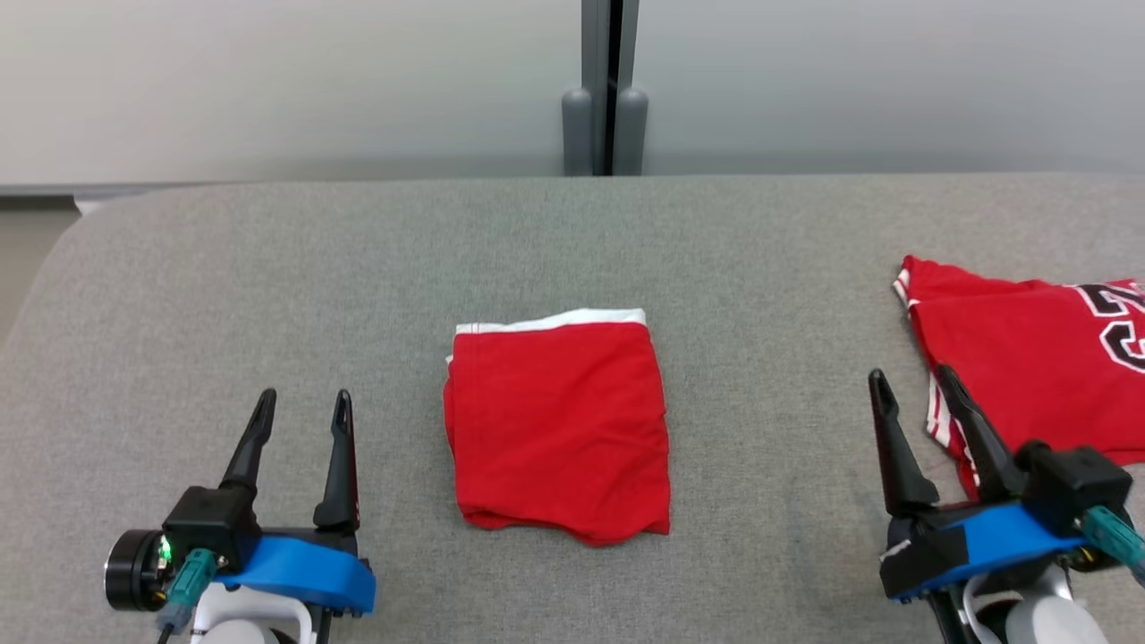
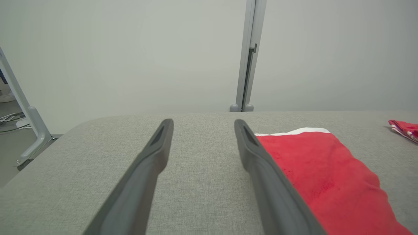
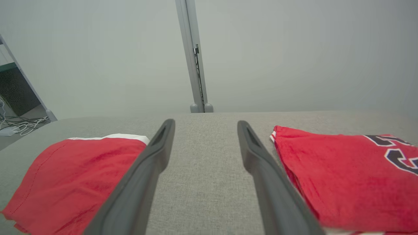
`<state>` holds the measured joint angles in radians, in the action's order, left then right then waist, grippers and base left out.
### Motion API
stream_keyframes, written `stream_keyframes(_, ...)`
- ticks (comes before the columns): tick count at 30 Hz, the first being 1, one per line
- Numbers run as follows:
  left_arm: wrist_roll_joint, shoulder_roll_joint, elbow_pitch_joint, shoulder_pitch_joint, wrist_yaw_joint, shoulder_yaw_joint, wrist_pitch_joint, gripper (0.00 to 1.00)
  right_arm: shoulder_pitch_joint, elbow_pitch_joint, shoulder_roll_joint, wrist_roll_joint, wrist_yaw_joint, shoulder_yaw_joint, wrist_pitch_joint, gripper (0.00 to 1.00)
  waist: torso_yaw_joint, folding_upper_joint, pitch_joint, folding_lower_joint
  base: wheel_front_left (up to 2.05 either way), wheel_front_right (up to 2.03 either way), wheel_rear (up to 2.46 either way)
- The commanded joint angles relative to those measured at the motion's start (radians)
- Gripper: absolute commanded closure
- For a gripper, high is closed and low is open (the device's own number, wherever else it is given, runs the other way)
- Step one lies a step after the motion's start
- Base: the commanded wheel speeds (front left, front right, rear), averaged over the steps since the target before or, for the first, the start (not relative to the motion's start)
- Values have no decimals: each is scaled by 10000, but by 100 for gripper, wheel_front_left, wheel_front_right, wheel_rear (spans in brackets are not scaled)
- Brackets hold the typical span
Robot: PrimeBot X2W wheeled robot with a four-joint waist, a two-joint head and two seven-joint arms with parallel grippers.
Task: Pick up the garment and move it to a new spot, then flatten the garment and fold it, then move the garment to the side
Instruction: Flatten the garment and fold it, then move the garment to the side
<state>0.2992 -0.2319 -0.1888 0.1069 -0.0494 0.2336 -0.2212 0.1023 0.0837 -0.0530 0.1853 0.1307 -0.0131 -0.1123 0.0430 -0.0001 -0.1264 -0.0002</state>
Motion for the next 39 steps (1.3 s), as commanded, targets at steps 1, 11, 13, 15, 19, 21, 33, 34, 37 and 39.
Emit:
stream_keyframes(1,42,-73,33,-164,-33,-13,50,0,-326,-199,-2,-98,1,-92,130,0,-180,1,315,2,0,0,0)
stream_keyframes(11,198,-291,242,-1137,-225,32,434,0,-1821,-1440,17,-253,1,-483,920,0,-238,1,1207,2,0,0,0)
stream_keyframes(13,190,-331,312,-1285,-252,45,516,0,-2068,-1656,20,-243,1,-553,1021,0,-233,1,1285,2,0,0,0)
stream_keyframes(15,219,-345,395,-1368,-286,48,562,0,-2259,-1803,22,-159,1,-613,1119,0,-233,1,1323,2,0,0,0)
stream_keyframes(19,275,-389,502,-1491,-329,59,640,0,-2556,-2061,25,-35,1,-646,1230,0,-234,1,1381,2,0,0,0)
stream_keyframes(21,273,-415,549,-1518,-354,45,662,0,-2622,-2156,24,-30,1,-658,1277,0,-257,1,1399,2,0,0,0)
stream_keyframes(33,413,-495,634,-1577,-426,74,775,0,-2603,-2342,26,-84,1,-623,1360,0,-305,1,1369,2,0,0,0)
stream_keyframes(34,421,-499,634,-1574,-439,79,770,0,-2604,-2363,26,-76,1,-619,1376,0,-308,1,1368,2,0,0,0)
stream_keyframes(37,426,-502,635,-1554,-450,104,757,0,-2562,-2331,26,-88,1,-659,1367,0,-300,1,1369,2,0,0,0)
stream_keyframes(39,422,-507,623,-1527,-477,104,747,0,-2542,-2303,27,-107,1,-646,1368,0,-298,1,1375,2,0,0,0)
